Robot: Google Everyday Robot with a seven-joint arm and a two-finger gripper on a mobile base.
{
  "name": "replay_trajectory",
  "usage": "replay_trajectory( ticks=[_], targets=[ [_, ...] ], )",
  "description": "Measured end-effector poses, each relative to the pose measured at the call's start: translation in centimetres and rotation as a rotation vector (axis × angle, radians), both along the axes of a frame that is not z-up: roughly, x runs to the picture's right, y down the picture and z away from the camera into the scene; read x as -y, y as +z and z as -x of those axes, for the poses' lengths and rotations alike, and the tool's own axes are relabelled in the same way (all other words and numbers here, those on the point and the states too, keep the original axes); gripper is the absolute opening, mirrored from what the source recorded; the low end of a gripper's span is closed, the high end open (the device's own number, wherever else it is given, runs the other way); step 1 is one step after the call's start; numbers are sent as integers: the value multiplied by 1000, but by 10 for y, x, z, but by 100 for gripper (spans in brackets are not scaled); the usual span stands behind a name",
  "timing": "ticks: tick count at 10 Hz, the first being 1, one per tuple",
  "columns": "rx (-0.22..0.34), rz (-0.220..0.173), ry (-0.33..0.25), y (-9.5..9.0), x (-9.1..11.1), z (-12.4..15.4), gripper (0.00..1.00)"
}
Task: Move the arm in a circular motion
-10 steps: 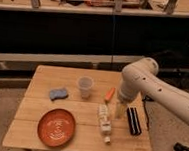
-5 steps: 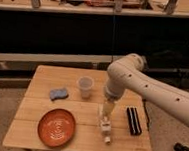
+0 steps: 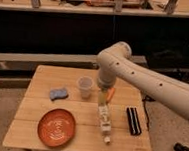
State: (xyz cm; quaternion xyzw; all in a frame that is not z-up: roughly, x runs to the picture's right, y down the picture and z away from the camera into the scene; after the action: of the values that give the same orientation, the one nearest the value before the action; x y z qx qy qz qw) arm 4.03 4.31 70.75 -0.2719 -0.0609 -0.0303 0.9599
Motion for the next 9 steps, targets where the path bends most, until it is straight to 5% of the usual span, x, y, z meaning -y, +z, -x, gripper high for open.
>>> replay_trajectory(
  ticks=[5,9],
  targets=[
    [6,-11,-73,48,44,13,80],
    [-35,-7,-62,79,64,-2,80]
  ],
)
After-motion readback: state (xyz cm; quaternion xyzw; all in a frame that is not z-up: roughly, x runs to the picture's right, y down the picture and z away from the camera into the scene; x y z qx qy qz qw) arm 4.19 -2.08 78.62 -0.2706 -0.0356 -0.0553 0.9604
